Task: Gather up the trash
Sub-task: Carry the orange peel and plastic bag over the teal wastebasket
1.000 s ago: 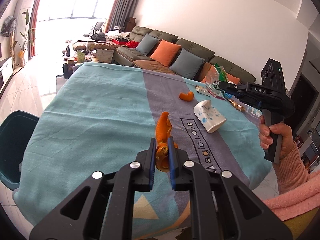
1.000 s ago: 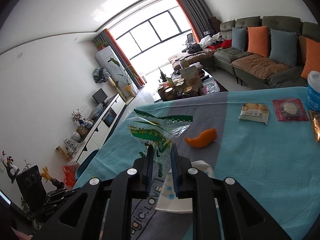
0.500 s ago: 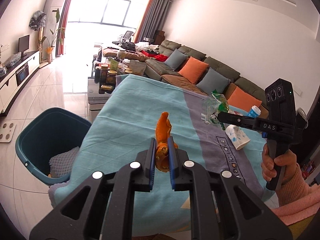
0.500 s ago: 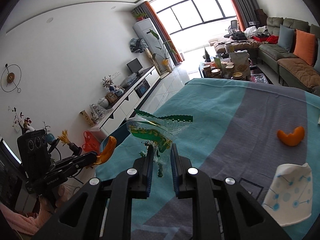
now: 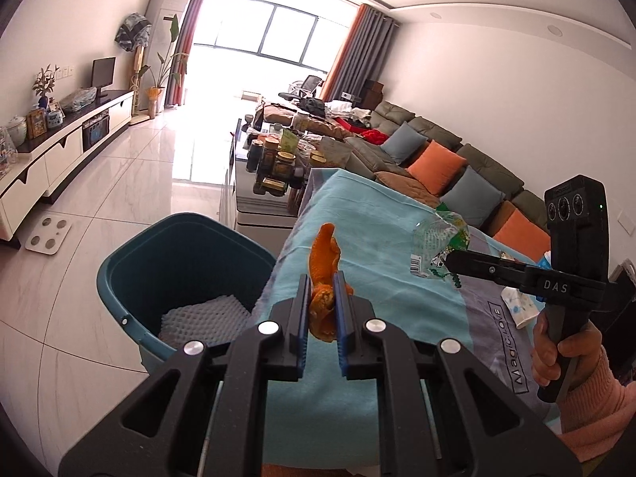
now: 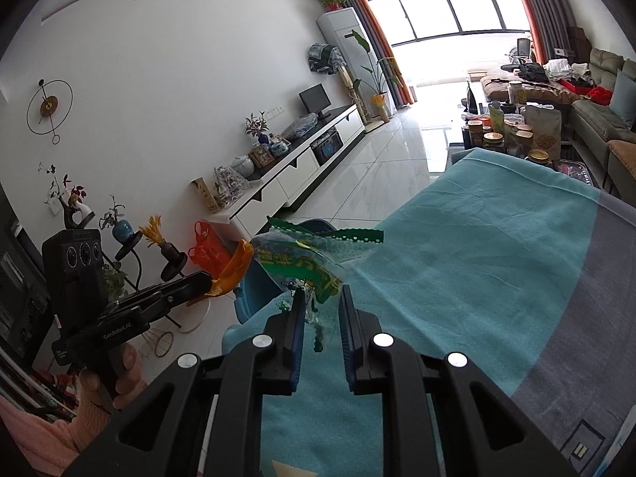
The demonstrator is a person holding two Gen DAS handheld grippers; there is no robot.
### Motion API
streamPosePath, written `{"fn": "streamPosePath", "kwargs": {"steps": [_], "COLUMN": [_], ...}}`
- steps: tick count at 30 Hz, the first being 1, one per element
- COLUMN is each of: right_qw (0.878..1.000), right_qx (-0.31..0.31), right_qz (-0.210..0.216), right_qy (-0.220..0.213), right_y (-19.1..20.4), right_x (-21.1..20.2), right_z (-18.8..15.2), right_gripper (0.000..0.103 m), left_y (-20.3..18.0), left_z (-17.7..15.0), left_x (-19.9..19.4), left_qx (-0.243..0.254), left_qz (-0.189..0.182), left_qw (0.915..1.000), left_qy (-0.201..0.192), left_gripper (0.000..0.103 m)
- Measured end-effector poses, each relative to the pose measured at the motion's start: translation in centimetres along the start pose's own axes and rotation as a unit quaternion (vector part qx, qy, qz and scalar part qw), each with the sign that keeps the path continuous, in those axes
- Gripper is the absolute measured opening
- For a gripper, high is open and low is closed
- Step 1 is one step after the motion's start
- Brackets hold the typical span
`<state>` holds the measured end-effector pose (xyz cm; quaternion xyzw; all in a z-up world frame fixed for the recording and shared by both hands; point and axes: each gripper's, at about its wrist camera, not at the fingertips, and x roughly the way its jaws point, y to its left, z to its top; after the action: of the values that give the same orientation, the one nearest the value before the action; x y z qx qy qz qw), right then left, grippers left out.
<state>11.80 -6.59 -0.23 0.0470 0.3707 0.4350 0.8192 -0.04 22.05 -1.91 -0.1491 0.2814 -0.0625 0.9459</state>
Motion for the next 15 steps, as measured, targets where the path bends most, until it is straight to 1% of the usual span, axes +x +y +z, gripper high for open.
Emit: {"fn": "streamPosePath", "kwargs": {"steps": [6, 15], "right_qw": [0.999, 0.997], "right_qx": [-0.022, -0.051], "right_qz": [0.014, 0.02], "right_qy": [0.022, 0.052], "right_y": [1.8, 4.1], "right_x": [3.0, 7.6], "right_z": [1.3, 2.3], "right_gripper": [0.015, 0.015], "left_y": [1.9, 4.3], "left_z": [0.1, 0.2], "left_x": [-0.2, 0.2], "left_qx": [-0.015, -0.033], "left_qz": [0.025, 0.052], "left_qw": [0.9996, 0.9981], "left_qy": [-0.004, 0.002], "left_gripper": [0.012, 0.012]}}
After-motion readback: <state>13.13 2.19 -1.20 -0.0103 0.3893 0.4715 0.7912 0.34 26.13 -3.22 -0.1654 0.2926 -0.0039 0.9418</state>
